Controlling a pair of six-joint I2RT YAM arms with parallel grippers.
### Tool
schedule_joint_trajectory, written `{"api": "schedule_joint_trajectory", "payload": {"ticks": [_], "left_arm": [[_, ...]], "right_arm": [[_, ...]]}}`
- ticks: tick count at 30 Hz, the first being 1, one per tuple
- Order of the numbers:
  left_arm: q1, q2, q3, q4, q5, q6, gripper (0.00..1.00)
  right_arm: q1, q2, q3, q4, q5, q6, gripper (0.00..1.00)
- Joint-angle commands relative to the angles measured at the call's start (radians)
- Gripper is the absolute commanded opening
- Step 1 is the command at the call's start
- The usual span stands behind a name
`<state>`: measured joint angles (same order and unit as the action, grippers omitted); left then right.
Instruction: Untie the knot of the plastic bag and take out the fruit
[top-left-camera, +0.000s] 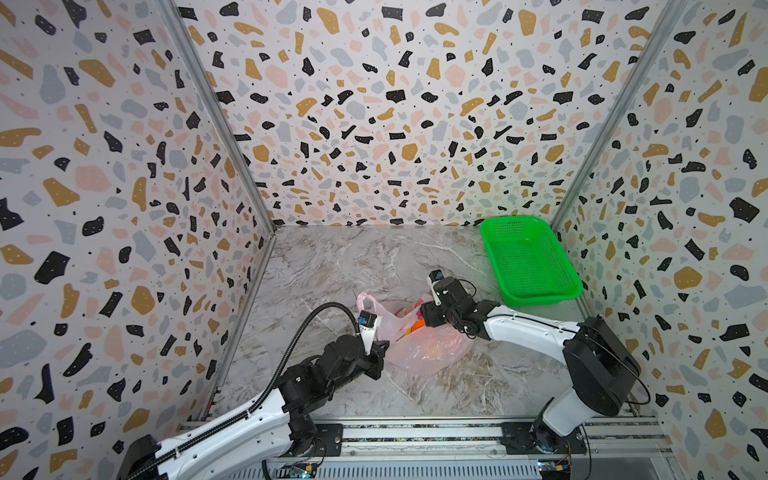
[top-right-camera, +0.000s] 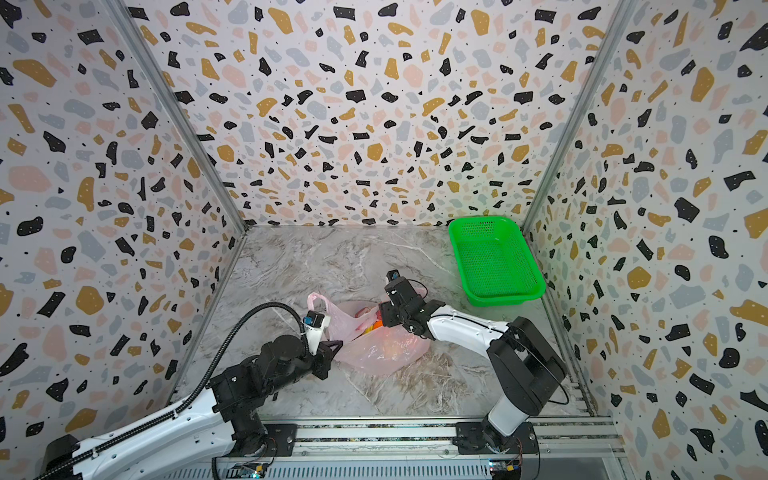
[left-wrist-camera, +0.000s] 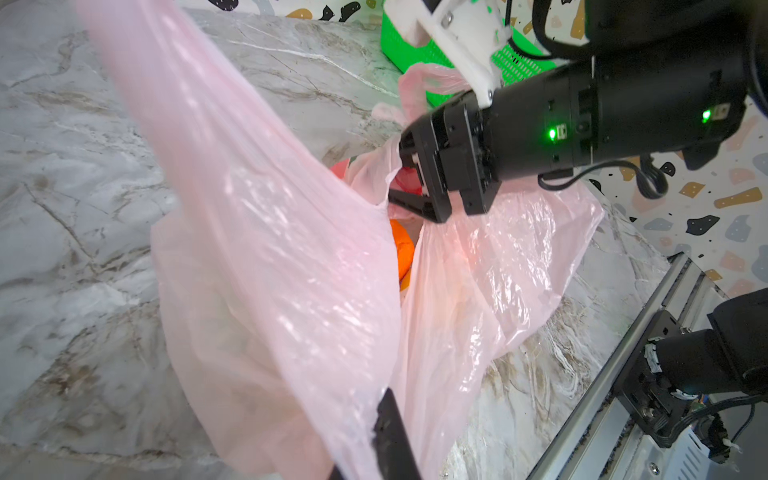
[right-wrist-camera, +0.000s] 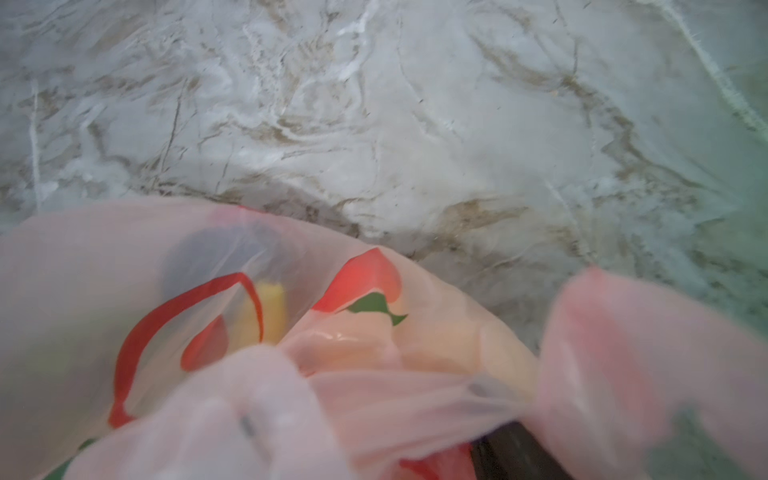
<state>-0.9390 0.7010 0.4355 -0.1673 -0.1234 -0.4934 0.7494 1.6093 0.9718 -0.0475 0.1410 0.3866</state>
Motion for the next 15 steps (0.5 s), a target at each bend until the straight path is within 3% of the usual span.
{"api": "schedule_joint_trajectory", "payload": {"ticks": [1,4,6,9,15], "left_arm": [[-0.026,-0.011,-0.023,0.025,-0.033,-0.027,0.03],[-0.043,0.002,-0.022,0.034,-0.044,-0.032,0.31],[-0.041,0.005,-0.002,0.018,-0.061,-0.031,0.57],[-0.042,-0.009,0.068,-0.066,-0.129,-0.028,0.87],[-0.040,-0.086,0.215,-0.227,-0.334,-0.002,0.92]], "right_arm": [[-0.033,-0.016,0.049,0.057,0.088,-0.030,0.73],[-0.033,-0.006,0.087,0.007,0.042,-0.052,0.74],[-0.025,-0.018,0.080,-0.023,0.004,-0.058,0.75],[0.009,-0.057,0.032,-0.034,-0.001,-0.067,0.75],[0.036,-0.049,-0.018,-0.039,-0.006,-0.077,0.75]]}}
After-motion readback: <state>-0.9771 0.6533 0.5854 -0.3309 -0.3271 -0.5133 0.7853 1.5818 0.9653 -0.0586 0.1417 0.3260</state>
